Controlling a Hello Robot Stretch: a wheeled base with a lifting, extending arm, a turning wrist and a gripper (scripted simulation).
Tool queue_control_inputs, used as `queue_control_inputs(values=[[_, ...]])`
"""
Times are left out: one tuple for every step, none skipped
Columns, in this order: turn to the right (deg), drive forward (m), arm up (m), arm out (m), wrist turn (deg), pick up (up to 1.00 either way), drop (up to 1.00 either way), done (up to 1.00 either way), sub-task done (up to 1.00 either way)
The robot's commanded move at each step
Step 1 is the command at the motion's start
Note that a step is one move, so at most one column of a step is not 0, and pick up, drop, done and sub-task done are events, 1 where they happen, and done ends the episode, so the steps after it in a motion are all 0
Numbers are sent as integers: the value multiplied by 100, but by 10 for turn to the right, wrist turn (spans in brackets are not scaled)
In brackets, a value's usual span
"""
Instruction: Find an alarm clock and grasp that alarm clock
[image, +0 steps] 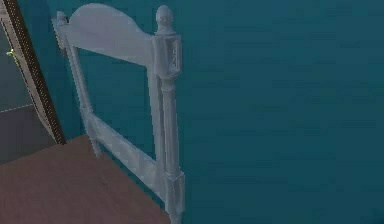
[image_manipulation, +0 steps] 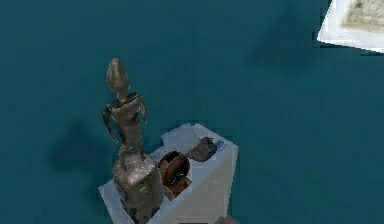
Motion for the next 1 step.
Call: queue_control_inputs(values=[[0,0,0,18,0,0,0,0,0]])
